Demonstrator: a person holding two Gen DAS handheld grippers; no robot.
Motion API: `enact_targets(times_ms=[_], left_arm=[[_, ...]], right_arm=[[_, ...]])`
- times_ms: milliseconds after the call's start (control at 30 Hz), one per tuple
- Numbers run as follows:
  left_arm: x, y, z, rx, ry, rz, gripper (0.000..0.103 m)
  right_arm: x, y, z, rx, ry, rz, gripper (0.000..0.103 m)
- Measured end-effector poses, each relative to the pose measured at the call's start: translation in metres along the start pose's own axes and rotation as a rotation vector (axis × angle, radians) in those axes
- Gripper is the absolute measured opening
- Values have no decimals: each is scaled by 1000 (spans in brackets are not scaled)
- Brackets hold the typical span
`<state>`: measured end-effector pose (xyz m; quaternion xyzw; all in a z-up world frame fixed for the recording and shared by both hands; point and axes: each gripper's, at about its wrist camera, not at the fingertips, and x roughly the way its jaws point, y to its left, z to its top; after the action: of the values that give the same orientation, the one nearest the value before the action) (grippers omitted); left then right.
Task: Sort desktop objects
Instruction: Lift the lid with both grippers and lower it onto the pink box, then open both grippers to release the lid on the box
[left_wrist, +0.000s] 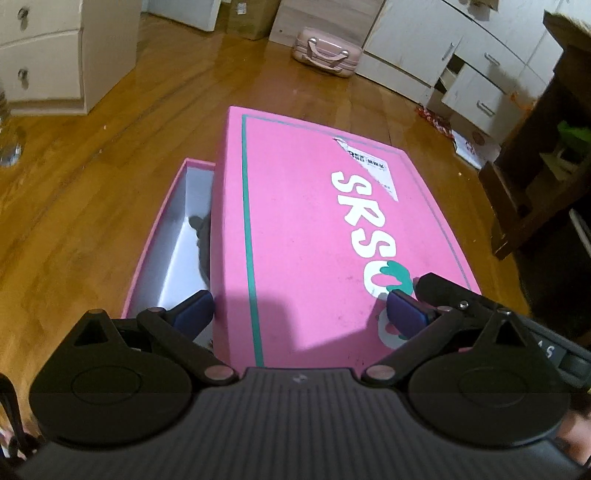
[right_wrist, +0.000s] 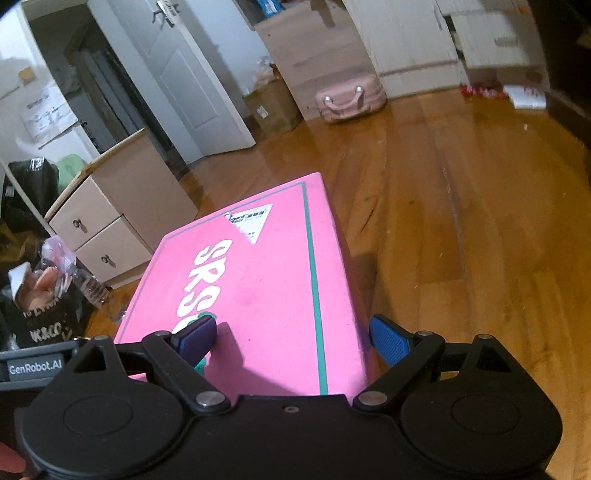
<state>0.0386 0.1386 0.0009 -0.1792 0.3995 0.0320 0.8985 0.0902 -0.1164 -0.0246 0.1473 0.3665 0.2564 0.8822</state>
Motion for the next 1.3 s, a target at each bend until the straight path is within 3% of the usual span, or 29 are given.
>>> enact_targets(times_ms=[333, 433, 567, 967, 1300], left_arm=[[19, 34, 9, -53, 63, -9, 101], [19, 42, 12, -62, 56, -2, 101], [21, 46, 14, -66, 58, 11, 100], [31, 41, 25, 94, 83, 56, 101], [32, 58, 18, 17, 72, 36, 101]], right_arm=[[29, 19, -10, 42, 23, -13, 94], [30, 22, -12, 55, 20, 28, 94], [33, 29, -16, 80, 29, 17, 94], [46, 30, -36, 200, 82, 3, 94], [48, 31, -35, 191, 83, 23, 93]])
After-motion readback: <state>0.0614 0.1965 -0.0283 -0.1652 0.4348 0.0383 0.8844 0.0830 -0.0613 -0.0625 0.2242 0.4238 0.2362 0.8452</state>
